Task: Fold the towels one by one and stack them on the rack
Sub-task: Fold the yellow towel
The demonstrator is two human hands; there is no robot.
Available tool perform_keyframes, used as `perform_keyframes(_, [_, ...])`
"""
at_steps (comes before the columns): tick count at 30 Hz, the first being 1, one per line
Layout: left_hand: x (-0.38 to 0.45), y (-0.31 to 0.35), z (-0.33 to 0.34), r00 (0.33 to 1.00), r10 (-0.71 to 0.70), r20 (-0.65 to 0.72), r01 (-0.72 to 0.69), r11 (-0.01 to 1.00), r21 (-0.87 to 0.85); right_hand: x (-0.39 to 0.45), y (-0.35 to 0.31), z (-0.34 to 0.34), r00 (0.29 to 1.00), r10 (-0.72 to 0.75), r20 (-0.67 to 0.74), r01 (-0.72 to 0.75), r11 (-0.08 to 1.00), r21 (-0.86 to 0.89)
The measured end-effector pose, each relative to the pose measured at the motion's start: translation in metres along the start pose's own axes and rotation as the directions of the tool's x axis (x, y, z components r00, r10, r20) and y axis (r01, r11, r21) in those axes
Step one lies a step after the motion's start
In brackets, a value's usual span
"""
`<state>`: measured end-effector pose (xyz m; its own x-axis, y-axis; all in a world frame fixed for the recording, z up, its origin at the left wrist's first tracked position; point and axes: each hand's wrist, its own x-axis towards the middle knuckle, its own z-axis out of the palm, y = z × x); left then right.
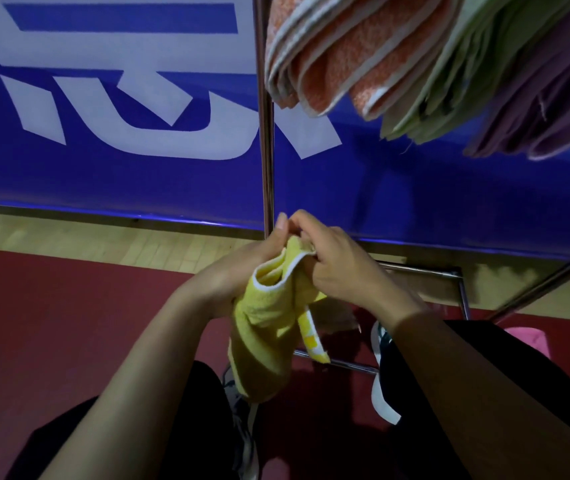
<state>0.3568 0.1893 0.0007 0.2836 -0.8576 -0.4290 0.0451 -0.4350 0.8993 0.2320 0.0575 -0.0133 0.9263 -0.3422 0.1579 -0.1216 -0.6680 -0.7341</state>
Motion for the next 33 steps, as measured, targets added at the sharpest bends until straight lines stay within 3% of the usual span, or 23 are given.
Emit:
perform_keyframes(4, [-0.002,0.000,0.005,0.991,0.107,-0.083,-0.114,0.990,-0.087,0.003,0.000,-0.003,0.991,0.020,-0.133,-0.016,0.999,0.028])
perform_keyframes(9, [-0.001,0.000,0.001,0.978,0.173,-0.121,-0.185,0.977,-0.102,0.007,0.008,-0.008,0.967,0.087,-0.240,-0.114,0.989,-0.100])
perform_keyframes(17, [-0.006,0.004,0.002,0.950,0.253,-0.184,-0.219,0.958,0.187,0.006,0.013,-0.014,0.946,0.153,-0.287,-0.194,0.973,-0.121])
perform_keyframes(21, [-0.001,0.002,-0.004,0.920,0.262,-0.292,-0.193,0.950,0.245,0.007,0.013,-0.017,0.953,0.210,-0.219,-0.235,0.967,-0.098])
perform_keyframes(25, [0.002,0.002,-0.012,0.853,0.257,-0.455,-0.146,0.953,0.266,0.006,0.008,-0.021,0.983,0.181,-0.040,-0.184,0.978,-0.101])
perform_keyframes(33, [0.004,0.006,-0.011,0.795,0.215,-0.567,-0.274,0.962,-0.019,0.004,0.005,-0.019,0.966,0.184,0.182,-0.180,0.983,-0.037])
